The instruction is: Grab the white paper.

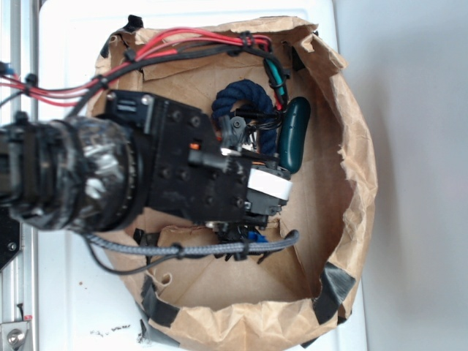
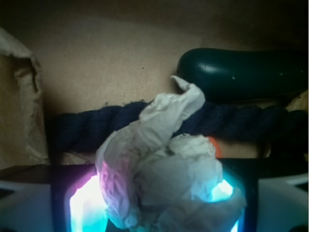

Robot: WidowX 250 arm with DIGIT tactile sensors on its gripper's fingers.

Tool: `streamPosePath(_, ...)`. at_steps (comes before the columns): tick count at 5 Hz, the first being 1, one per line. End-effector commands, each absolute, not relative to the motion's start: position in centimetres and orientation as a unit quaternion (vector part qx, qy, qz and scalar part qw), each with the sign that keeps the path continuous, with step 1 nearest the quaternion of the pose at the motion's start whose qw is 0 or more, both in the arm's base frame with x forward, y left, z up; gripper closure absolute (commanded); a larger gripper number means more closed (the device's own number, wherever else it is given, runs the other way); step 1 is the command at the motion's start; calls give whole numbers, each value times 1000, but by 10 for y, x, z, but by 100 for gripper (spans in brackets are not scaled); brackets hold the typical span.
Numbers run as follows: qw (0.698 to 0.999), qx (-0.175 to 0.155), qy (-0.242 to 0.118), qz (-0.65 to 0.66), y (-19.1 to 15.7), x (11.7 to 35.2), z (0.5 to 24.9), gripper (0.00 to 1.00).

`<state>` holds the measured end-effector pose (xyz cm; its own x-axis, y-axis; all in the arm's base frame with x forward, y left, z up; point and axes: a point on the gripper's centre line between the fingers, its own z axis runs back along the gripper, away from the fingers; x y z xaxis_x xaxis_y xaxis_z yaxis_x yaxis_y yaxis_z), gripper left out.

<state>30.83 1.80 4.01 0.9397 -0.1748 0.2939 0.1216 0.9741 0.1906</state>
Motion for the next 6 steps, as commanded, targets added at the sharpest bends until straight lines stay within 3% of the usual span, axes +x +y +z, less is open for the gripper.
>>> streamPosePath(1,984,61,-166,-35,28,324,96,100)
streamPosePath(2,985,83,-151,7,40,319,127,100)
streamPosePath(3,988,74,-133,18,53,308,154,100)
streamPosePath(5,990,34,-137,-15,59,282,188,100)
streamPosePath(6,982,106,-156,-26,46,272,190,100)
